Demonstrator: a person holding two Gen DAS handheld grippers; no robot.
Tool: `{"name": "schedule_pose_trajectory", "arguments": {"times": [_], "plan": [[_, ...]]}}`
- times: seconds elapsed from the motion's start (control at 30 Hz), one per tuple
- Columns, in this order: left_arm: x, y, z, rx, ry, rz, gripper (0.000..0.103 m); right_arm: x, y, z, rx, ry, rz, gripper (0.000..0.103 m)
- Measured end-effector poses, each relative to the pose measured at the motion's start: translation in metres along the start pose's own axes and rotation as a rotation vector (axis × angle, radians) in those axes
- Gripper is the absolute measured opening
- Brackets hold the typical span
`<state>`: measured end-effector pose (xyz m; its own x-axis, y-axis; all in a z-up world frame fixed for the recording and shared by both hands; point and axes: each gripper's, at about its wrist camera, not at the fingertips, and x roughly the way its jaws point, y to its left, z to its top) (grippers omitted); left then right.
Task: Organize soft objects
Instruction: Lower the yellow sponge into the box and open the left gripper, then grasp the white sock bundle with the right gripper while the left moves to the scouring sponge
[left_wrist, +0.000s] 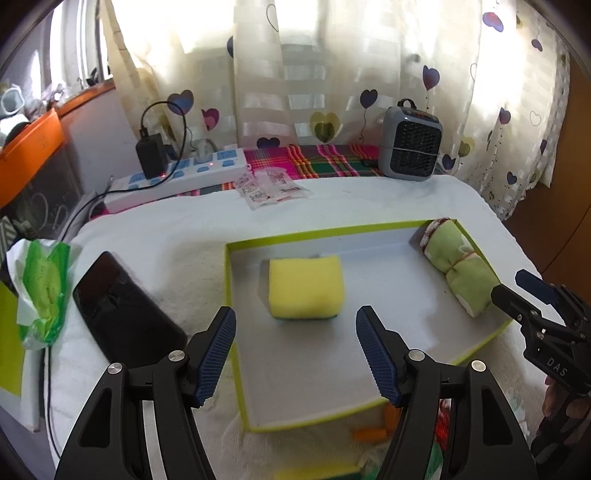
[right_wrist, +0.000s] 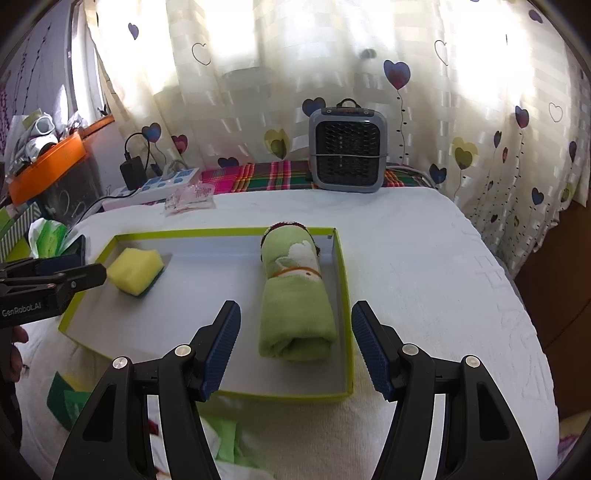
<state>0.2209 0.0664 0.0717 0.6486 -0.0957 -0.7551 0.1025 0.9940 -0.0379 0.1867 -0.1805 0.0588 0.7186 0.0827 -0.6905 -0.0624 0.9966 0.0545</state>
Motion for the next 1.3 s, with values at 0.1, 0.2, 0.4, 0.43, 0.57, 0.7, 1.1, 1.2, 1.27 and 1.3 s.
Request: {"name": "schedule_pose_trajectory", "arguments": {"times": [0.1, 0.2, 0.4, 0.43, 0.57, 0.7, 1.1, 1.2, 1.27, 1.3], "plan": [[-0.011, 0.002, -0.01, 0.0, -0.004, 0.005, 0.067, -0.007, 0.0, -0.004, 0.002, -0.004, 0.001, 0.063], [-0.02, 0.005, -0.019, -0.01, -0.009, 0.002, 0.067, -0.014, -0.001, -0.009, 0.004, -0.009, 0.006, 0.063], [-0.032, 0.013, -0.039, -0.04, -0.014, -0.003, 0.067, -0.025, -0.003, -0.021, 0.014, -0.009, 0.02, 0.063], [-0.033, 0.014, -0.042, -0.045, -0.015, -0.004, 0.067, -0.027, -0.003, -0.023, 0.014, -0.011, 0.021, 0.063], [-0.04, 0.019, -0.056, -0.065, -0.017, -0.015, 0.067, -0.034, -0.004, -0.03, 0.024, -0.016, 0.03, 0.063], [-0.046, 0.021, -0.069, -0.084, -0.026, -0.013, 0.067, -0.039, -0.006, -0.039, 0.027, -0.019, 0.033, 0.063], [-0.063, 0.028, -0.101, -0.151, -0.047, -0.067, 0.067, -0.059, -0.02, -0.063, 0.062, -0.024, 0.067, 0.063], [-0.069, 0.03, -0.11, -0.164, -0.063, -0.087, 0.067, -0.063, -0.022, -0.072, 0.07, -0.012, 0.082, 0.063], [-0.072, 0.031, -0.115, -0.177, -0.066, -0.103, 0.067, -0.066, -0.024, -0.078, 0.082, 0.0, 0.097, 0.063], [-0.073, 0.031, -0.117, -0.181, -0.069, -0.108, 0.067, -0.067, -0.025, -0.082, 0.085, 0.005, 0.103, 0.063]]}}
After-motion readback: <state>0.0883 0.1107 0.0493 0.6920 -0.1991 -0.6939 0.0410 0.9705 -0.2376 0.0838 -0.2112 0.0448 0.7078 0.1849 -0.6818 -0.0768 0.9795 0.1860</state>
